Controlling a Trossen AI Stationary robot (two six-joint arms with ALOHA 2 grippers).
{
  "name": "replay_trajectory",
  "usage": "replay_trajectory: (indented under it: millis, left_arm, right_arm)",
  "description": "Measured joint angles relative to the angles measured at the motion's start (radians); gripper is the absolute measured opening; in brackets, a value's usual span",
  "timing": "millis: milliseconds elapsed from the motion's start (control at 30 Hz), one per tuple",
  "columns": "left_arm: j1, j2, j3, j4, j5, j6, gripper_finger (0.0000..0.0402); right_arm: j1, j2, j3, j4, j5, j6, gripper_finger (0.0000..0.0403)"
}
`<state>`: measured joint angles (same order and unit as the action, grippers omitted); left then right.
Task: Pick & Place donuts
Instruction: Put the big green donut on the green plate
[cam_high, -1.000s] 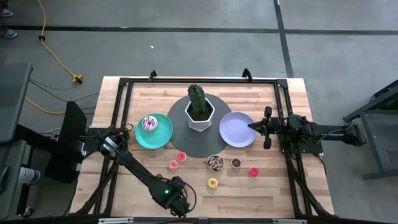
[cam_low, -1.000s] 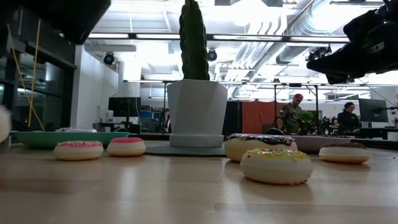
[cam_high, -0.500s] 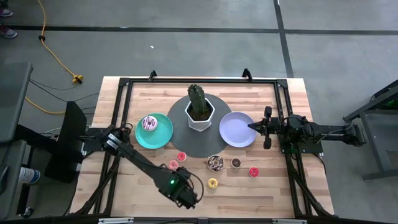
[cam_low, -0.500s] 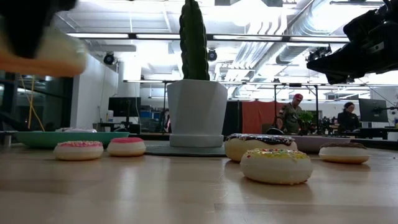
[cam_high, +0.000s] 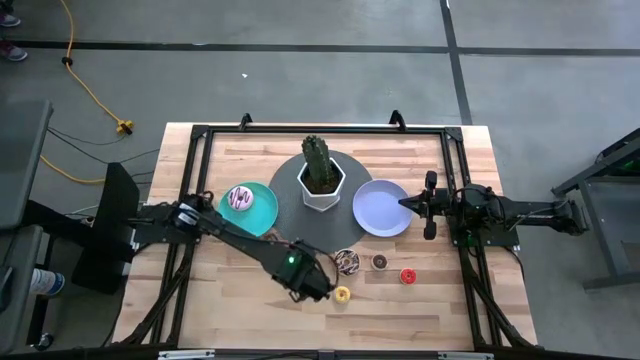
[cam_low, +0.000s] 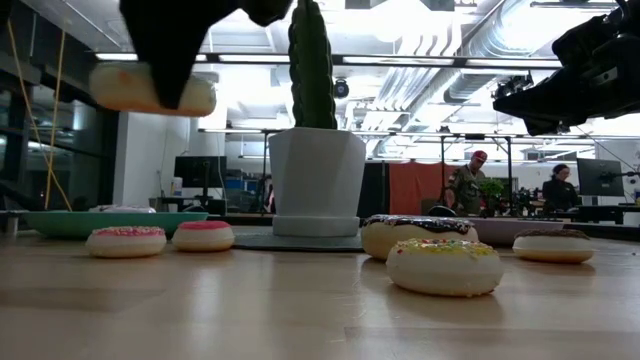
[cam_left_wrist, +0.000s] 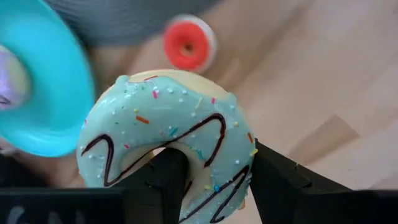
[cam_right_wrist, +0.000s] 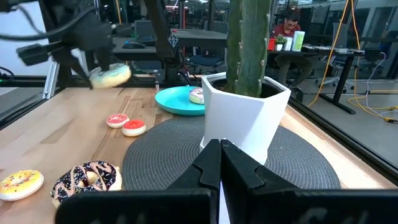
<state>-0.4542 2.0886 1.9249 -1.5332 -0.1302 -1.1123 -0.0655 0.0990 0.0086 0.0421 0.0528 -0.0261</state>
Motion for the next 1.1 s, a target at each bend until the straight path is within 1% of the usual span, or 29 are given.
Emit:
replay_trajectory:
  millis: [167,300,400,500,600,733,800,900,1100]
  left_arm:
    - [0.025,-0.076,-0.053,0.002,-0.041,0.036,0.0151]
    - [0.045,-0.162,-0.149,0.001,-0.054,0.066,0.0151]
    - [0.065,-0.233,-0.252,0.019,-0.059,0.092,0.0151]
    - [0.089,-0.319,-0.379,0.086,-0.056,0.117,0.0151]
    - [0.114,-0.4,-0.51,0.193,-0.038,0.139,0.0151]
    - [0.147,-0.492,-0.662,0.268,-0.027,0.14,0.0151]
    - [0.167,-0.524,-0.727,0.282,-0.009,0.14,0.0151]
    - [0.195,-0.57,-0.814,0.346,0.012,0.144,0.0151]
    - [0.253,-0.622,-0.953,0.426,0.031,0.183,0.0151]
  right_arm:
    - [0.0,0.0,0.0,0.0,0.0,0.0,0.0]
    - [0.0,0.0,0.0,0.0,0.0,0.0,0.0]
    - [0.0,0.0,0.0,0.0,0.0,0.0,0.0001]
    - [0.0,0.0,0.0,0.0,0.0,0.0,0.0]
    - [0.0,-0.001,0.0,0.001,0.0,0.0,0.0]
    - [0.0,0.0,0.0,0.0,0.0,0.0,0.0]
    - [0.0,0.0,0.0,0.0,0.0,0.0,0.0]
    - [0.0,0.002,0.0,0.003,0.0,0.0,0.0]
    - [0.0,0.013,0.0,0.0,0.0,0.0,0.0]
